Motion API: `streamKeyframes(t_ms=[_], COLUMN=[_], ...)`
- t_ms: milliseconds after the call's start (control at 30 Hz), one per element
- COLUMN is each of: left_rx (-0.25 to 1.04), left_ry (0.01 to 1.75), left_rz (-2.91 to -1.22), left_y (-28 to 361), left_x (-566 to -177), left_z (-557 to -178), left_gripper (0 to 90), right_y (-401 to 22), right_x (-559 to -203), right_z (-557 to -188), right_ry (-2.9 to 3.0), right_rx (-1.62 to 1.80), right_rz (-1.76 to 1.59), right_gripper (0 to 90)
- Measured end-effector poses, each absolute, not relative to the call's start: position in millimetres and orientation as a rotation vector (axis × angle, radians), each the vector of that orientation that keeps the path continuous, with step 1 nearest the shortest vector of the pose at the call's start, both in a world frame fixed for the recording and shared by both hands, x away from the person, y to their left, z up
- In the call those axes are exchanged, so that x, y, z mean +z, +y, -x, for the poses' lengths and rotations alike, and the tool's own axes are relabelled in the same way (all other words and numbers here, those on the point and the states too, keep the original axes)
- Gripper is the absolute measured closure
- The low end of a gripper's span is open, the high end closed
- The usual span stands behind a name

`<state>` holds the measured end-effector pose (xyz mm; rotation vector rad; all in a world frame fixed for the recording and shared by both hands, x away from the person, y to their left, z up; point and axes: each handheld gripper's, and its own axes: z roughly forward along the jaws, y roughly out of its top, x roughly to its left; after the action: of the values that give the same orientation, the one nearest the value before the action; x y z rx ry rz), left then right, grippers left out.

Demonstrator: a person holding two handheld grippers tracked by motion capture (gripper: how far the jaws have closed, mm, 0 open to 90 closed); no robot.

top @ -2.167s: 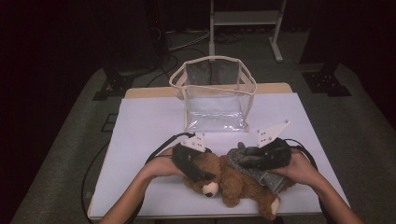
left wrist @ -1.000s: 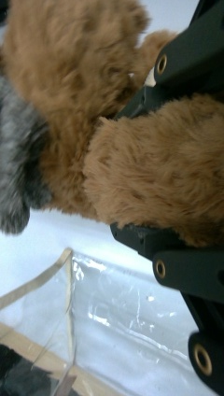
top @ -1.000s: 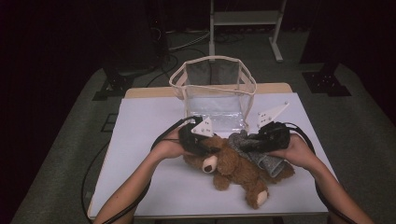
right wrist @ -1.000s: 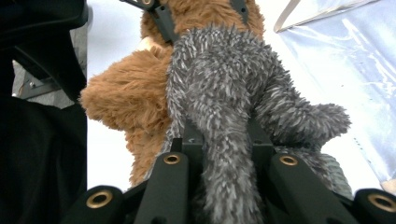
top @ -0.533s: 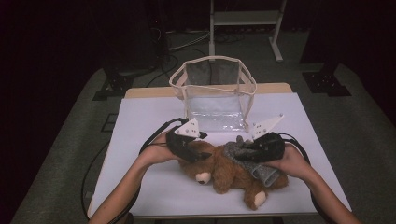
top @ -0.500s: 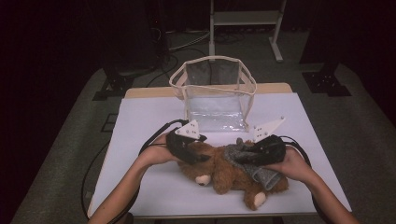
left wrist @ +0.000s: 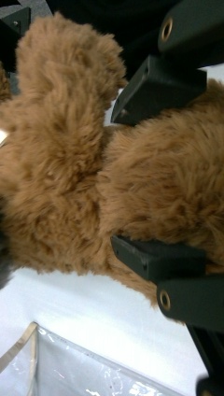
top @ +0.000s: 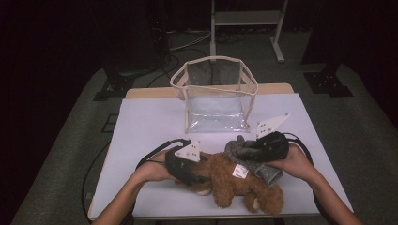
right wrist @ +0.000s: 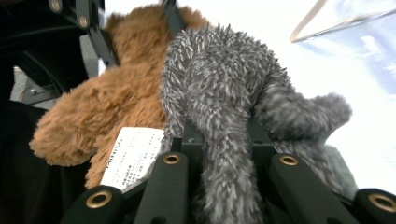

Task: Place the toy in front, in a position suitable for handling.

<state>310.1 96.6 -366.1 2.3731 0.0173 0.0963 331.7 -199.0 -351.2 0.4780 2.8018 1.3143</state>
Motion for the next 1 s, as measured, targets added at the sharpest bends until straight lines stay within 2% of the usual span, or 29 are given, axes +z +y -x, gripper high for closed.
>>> streamKeyframes(t_ms=[133, 300, 467, 500, 533, 633, 700, 1000], left_rx=[0.09, 0.029, -0.059, -0.071, -0.082, -0.021, 0.023, 0.199], left_ry=[0.041, 0.028, 0.004, 0.001, -0.011, -0.034, -0.042, -0.043], left_rz=[-2.372, -2.441, -2.499, -2.511, -2.521, -2.527, -2.51, -2.448], left_y=[86, 66, 53, 52, 51, 51, 52, 47], left_x=[-361, -369, -382, -384, -384, -379, -376, -360], left_z=[-317, -327, -334, -335, -336, -336, -334, -344], left_gripper=[18.9, 9.1, 6.2, 6.6, 11.0, 30.4, 38.6, 44.5], right_y=[-196, -195, -198, -199, -199, -200, -203, -208], right_x=[-358, -355, -359, -359, -360, -361, -360, -345], right_z=[-321, -311, -312, -312, -313, -316, -319, -335], right_ry=[2.807, 2.81, 2.813, 2.811, 2.809, 2.8, 2.79, 2.766], right_rx=[1.307, 1.281, 1.318, 1.327, 1.331, 1.34, 1.351, 1.323], right_rz=[-0.442, -0.391, -0.405, -0.406, -0.408, -0.434, -0.456, -0.491], right_gripper=[74.8, 74.8, 74.8, 74.8, 74.7, 74.6, 74.6, 74.5])
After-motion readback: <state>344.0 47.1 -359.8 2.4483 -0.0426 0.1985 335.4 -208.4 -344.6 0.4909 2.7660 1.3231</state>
